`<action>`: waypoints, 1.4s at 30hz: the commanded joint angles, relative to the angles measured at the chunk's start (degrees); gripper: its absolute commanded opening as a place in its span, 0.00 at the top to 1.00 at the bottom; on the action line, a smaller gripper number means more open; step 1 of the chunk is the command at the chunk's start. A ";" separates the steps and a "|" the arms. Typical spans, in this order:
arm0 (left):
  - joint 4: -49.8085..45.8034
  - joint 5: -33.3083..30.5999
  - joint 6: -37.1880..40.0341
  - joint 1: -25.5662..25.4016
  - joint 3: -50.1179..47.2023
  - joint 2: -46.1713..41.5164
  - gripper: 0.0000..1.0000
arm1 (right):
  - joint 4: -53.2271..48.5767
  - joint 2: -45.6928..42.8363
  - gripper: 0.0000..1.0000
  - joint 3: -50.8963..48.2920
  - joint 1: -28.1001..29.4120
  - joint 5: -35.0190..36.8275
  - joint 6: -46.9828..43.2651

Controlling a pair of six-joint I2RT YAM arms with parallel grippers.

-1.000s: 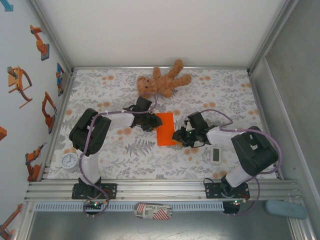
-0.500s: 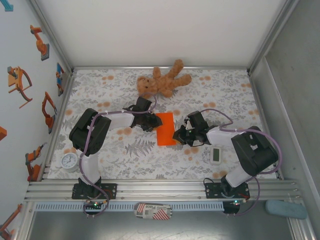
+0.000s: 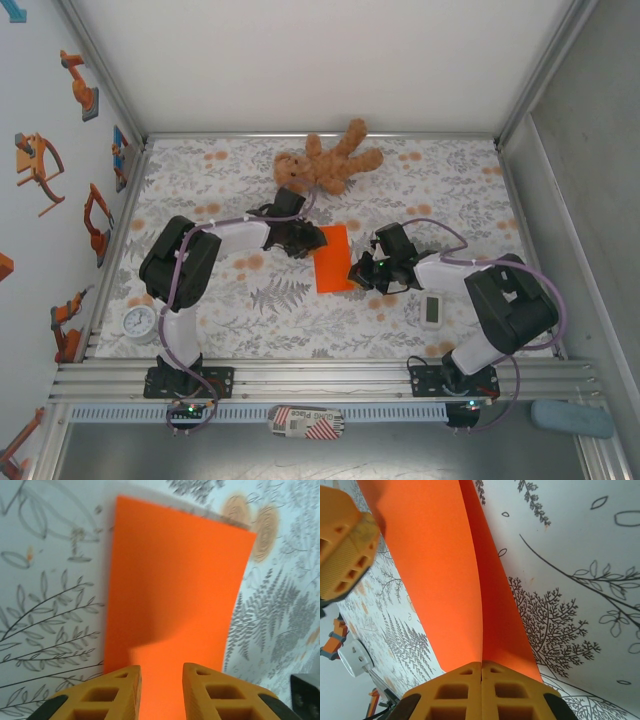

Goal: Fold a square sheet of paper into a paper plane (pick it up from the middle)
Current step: Fold the triangle a second time at the center of the table.

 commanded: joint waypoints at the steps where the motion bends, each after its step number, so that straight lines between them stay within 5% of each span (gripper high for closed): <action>1: -2.49 -0.80 1.71 0.85 2.11 -0.35 0.71 | -1.36 -1.67 1.00 0.16 0.35 0.59 -0.15; 16: -4.71 -0.04 3.32 0.93 4.24 5.65 0.73 | 5.13 1.84 1.00 4.60 1.24 -3.14 0.28; 42: -6.27 -2.01 3.99 0.94 3.00 5.48 0.76 | 14.81 14.11 1.00 11.54 4.48 3.02 3.36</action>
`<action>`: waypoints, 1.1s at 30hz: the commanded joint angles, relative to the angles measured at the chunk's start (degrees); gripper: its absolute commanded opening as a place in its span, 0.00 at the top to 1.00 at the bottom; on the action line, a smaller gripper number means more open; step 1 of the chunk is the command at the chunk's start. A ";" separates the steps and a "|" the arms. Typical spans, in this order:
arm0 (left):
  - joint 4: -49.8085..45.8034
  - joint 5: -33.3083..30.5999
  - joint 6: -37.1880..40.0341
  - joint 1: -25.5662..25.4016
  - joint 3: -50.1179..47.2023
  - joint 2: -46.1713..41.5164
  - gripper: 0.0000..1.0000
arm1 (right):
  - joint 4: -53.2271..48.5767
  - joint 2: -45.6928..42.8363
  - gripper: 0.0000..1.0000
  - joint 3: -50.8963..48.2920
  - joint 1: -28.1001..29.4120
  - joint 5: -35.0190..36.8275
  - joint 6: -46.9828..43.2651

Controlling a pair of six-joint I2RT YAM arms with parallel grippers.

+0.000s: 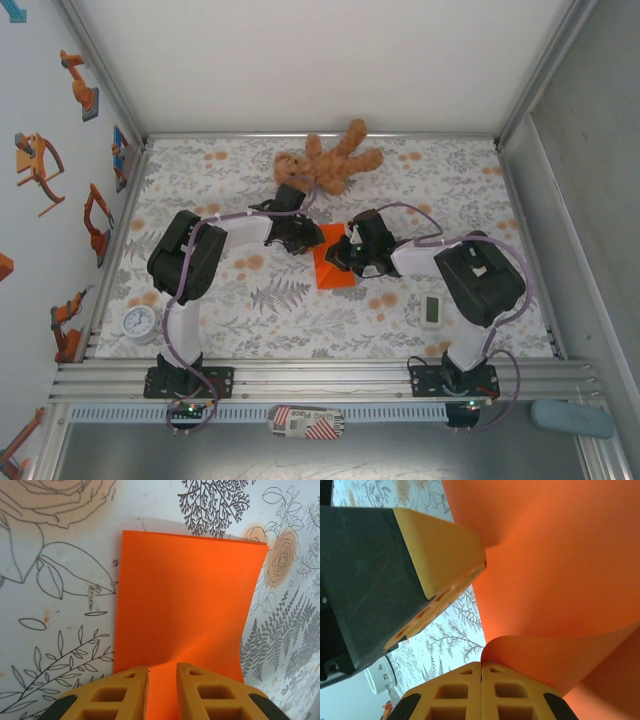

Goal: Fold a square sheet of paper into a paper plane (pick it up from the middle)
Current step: Fold the triangle a second time at the center of the table.

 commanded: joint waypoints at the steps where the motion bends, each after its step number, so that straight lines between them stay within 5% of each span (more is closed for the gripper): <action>1: -4.22 -1.64 1.51 -0.11 -0.52 1.27 0.77 | 1.29 1.24 1.00 1.44 0.47 1.37 0.72; 33: -4.36 -1.19 1.67 -0.07 -0.71 1.37 0.76 | -1.71 2.53 1.00 2.21 0.50 0.32 -1.83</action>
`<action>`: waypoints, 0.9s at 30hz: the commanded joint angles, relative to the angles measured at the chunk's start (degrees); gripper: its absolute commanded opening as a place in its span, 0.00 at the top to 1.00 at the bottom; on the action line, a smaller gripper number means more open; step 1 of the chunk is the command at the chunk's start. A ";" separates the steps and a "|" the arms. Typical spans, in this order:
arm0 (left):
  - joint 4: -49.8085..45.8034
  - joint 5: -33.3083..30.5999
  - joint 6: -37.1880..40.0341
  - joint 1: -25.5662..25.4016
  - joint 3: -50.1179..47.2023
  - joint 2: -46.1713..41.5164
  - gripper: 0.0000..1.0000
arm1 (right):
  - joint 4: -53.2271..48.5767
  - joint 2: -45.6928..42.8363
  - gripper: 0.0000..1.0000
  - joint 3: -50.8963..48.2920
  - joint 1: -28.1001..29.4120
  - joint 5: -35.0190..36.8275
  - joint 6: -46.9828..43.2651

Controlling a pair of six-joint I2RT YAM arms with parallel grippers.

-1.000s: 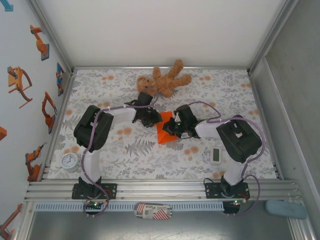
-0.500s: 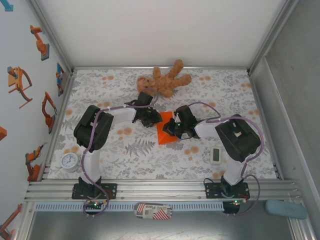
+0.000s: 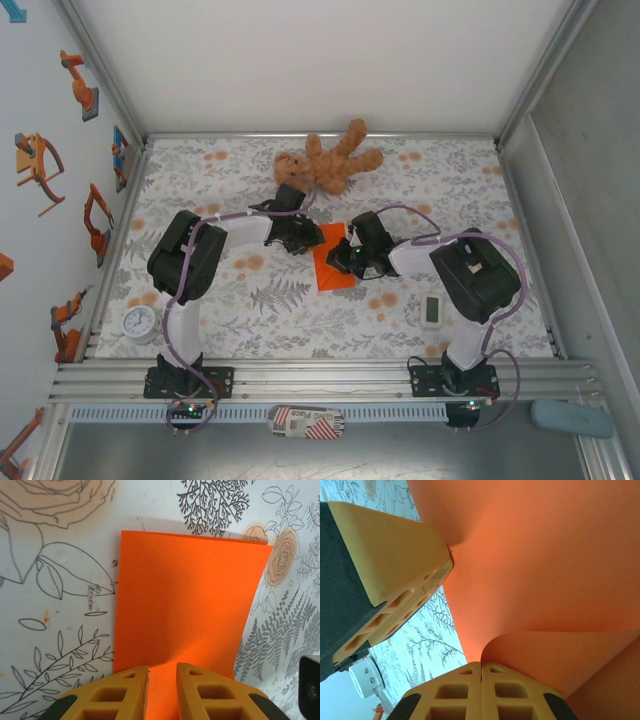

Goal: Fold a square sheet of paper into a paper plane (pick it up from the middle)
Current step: Fold the triangle a second time at the center of the table.

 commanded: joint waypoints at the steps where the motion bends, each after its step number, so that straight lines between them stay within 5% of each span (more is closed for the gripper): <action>1: -4.37 -1.24 1.49 -0.11 -0.69 1.46 0.76 | 0.42 0.86 1.00 1.81 0.48 -0.15 -1.14; 27: -4.41 -1.14 1.46 -0.09 -0.87 1.55 0.76 | -0.43 2.26 1.00 1.82 0.48 0.90 -1.17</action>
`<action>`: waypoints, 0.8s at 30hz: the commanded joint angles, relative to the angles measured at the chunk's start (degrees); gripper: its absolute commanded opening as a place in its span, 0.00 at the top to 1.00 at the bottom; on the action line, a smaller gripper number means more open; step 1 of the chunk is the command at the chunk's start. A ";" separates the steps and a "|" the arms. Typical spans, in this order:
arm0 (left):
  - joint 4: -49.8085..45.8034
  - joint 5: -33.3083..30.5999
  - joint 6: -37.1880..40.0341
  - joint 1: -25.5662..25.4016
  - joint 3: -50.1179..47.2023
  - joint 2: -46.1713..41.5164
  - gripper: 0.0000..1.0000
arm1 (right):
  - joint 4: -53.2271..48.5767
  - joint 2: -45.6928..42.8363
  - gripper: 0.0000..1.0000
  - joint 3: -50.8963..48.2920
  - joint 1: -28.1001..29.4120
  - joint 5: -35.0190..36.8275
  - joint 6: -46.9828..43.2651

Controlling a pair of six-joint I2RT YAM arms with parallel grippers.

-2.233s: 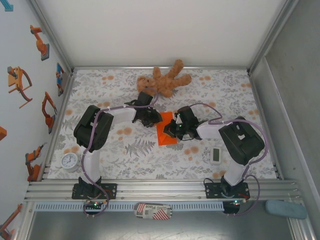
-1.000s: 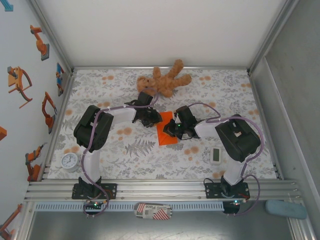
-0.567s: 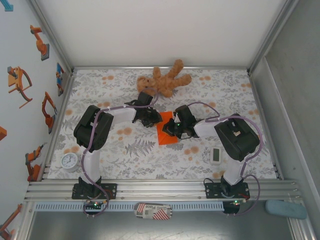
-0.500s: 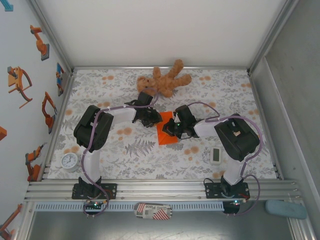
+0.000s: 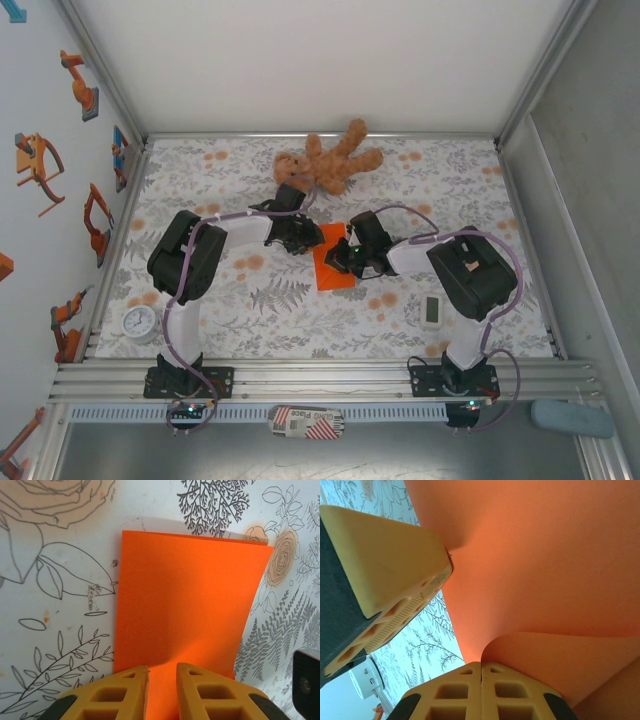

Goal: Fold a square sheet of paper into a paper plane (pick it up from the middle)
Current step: Fold the triangle a second time at the center of the table.

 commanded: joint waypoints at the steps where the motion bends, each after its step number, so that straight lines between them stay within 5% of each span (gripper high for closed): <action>1: -4.40 -1.15 1.47 -0.11 -0.87 1.52 0.76 | -0.99 0.99 1.00 1.16 0.37 1.26 -1.13; 24: -4.21 -1.31 1.43 -0.06 -1.47 1.28 0.77 | -1.60 1.68 1.00 1.16 0.37 2.07 -1.00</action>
